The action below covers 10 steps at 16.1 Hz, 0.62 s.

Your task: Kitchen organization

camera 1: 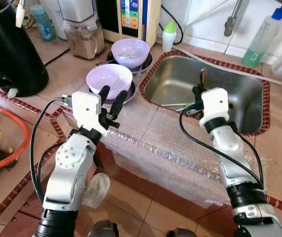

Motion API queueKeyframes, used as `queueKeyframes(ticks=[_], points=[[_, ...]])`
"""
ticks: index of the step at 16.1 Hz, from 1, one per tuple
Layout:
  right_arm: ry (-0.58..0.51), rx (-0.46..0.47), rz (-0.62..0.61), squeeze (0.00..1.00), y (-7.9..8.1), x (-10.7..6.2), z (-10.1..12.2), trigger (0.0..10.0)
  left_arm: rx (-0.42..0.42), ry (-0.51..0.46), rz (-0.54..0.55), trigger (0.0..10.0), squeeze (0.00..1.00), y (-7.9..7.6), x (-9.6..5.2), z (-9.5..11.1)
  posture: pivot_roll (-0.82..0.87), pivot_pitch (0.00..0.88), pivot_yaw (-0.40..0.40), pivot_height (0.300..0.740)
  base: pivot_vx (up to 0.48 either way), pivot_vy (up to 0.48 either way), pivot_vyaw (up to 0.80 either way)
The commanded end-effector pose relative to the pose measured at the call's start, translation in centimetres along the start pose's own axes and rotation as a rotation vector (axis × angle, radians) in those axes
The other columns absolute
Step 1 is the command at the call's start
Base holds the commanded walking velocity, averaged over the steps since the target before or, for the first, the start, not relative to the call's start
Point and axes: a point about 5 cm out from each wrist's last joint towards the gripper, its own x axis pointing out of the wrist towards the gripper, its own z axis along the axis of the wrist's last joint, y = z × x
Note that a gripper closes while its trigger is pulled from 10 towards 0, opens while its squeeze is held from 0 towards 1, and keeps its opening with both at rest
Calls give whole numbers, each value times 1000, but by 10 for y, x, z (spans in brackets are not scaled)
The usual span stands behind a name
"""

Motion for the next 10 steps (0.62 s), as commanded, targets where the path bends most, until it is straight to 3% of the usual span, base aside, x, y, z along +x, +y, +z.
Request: queueKeyframes(ticks=[1, 10], points=[[-24, 5, -27, 0, -5, 0, 6, 0, 7, -27, -17, 10000, 0, -4, 3, 9, -8, 35, 49, 740, 315, 0, 0], [-18, 1, -33, 0, -7, 1, 7, 0, 7, -10, -42, 10000, 0, -10, 2, 8, -14, 33, 46, 740, 321, 0, 0]])
